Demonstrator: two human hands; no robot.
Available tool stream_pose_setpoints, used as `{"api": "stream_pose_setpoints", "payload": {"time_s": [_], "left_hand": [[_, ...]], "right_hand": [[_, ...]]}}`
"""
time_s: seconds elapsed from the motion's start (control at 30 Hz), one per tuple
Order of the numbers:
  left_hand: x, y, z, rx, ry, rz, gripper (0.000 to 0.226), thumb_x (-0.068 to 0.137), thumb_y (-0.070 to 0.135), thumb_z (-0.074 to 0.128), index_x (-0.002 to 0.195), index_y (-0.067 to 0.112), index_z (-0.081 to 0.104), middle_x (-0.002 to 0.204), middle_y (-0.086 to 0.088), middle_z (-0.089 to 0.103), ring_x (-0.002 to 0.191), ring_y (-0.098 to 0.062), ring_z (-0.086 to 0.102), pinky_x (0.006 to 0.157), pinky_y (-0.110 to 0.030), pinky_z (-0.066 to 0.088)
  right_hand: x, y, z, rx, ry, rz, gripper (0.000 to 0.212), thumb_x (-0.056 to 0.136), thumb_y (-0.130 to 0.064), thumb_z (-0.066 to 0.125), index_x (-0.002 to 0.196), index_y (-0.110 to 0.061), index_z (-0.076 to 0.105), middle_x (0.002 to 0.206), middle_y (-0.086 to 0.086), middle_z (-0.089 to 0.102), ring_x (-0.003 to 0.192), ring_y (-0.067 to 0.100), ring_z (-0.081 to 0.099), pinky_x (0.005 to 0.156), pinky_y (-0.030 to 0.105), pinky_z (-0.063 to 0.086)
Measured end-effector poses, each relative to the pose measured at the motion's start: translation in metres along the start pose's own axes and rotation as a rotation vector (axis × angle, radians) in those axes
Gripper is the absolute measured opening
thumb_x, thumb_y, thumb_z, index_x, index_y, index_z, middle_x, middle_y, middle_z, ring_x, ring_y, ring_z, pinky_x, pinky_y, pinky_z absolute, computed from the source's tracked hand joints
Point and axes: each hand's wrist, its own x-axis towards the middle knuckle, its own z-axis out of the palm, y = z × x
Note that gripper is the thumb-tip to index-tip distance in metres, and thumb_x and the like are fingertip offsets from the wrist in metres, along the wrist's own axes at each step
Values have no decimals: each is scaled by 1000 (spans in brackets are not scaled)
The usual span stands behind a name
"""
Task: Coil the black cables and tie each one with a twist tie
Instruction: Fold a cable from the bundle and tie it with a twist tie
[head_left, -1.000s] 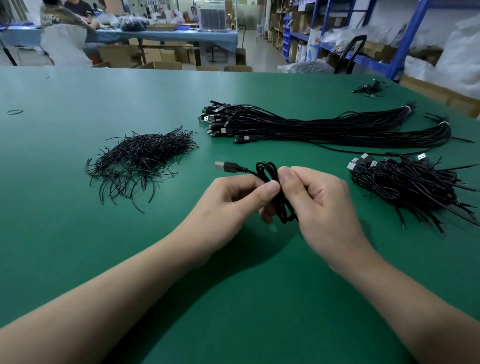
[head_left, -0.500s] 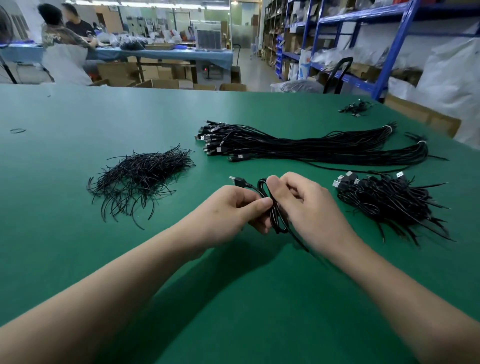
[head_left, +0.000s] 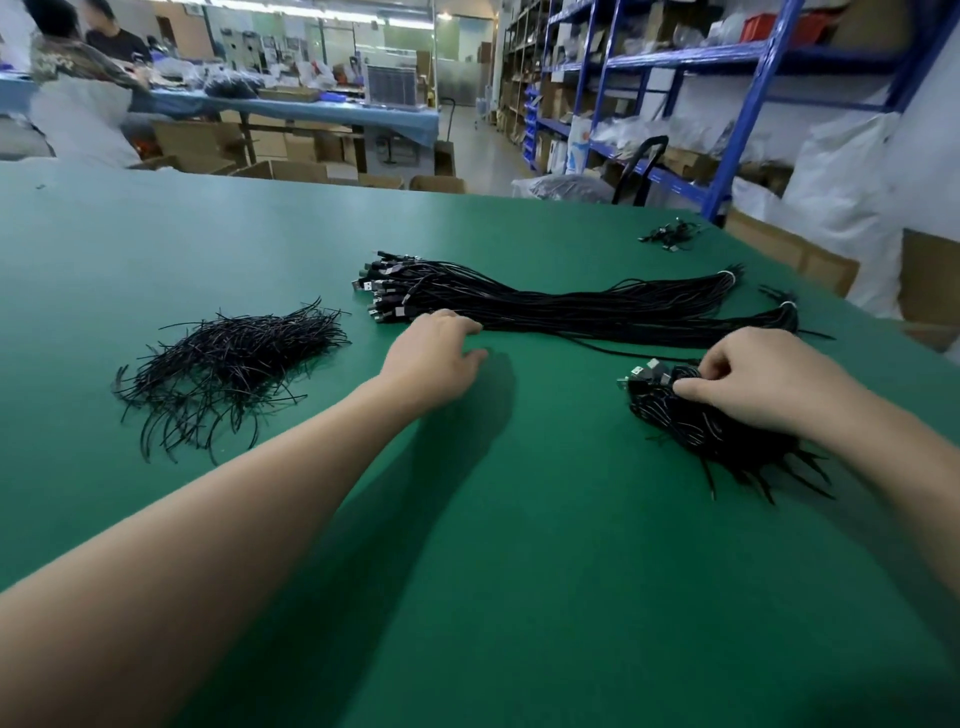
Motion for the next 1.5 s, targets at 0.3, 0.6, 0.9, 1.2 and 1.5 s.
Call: {"api": "stream_pose_setpoints", "payload": {"time_s": [0.3, 0.6, 0.9, 1.2, 1.5], "left_hand": [[37, -19, 26, 289, 44, -47, 34, 102, 35, 54, 130, 18, 65, 130, -9, 57, 122, -33, 52, 95, -43, 45], [53, -29, 31, 292, 121, -75, 27, 101, 36, 58, 117, 17, 67, 123, -12, 58, 118, -35, 53, 90, -42, 43], [45, -34, 13, 250, -23, 34, 20, 105, 18, 48, 115, 11, 64, 117, -11, 64, 103, -35, 62, 86, -44, 50], [7, -27, -71, -419, -416, -28, 25, 102, 31, 58, 89, 22, 77, 70, 5, 63, 57, -3, 54, 54, -17, 42], [-23, -22, -113, -883, -348, 6, 20, 79, 32, 71, 89, 18, 82, 80, 4, 71, 73, -7, 59, 74, -25, 42]], "right_hand": [[8, -22, 2, -117, 139, -126, 44, 93, -30, 61, 134, -18, 51, 135, 9, 48, 127, 28, 47, 97, 44, 46], [63, -107, 50, 178, -237, -29, 84, 99, -57, 48, 159, -8, 15, 167, 14, 8, 152, 33, 21, 120, 50, 25], [114, -120, 105, 416, 59, 51, 77, 97, -36, 53, 161, -20, 15, 169, 11, -8, 156, 29, -7, 125, 51, 8], [142, -121, 112, 405, 79, 73, 68, 94, -57, 58, 152, -26, 39, 168, 13, 9, 156, 30, 2, 125, 50, 8], [93, -137, 65, 304, 57, 17, 75, 90, -14, 65, 154, -12, 27, 168, 11, -2, 156, 26, 0, 120, 51, 22]]}}
